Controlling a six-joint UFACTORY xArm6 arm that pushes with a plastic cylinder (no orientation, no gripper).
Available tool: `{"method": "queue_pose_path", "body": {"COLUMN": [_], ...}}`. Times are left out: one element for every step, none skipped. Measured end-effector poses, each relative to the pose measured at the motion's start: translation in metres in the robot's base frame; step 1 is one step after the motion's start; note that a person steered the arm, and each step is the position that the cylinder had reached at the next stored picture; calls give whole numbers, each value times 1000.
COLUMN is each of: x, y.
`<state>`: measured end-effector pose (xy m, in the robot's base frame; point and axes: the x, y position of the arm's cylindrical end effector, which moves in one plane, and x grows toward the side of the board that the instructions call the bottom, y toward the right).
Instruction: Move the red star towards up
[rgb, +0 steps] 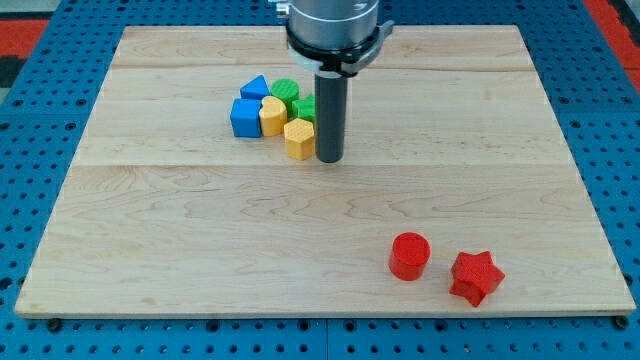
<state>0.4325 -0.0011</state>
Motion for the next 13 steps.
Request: {"method": "queue_pose_path", "body": {"x": [0,0,-1,-1,-1,14,47,111,179,185,186,184,173], "y": [-22,-22,-13,39,106,181,238,277,285,277,236,220,200]}}
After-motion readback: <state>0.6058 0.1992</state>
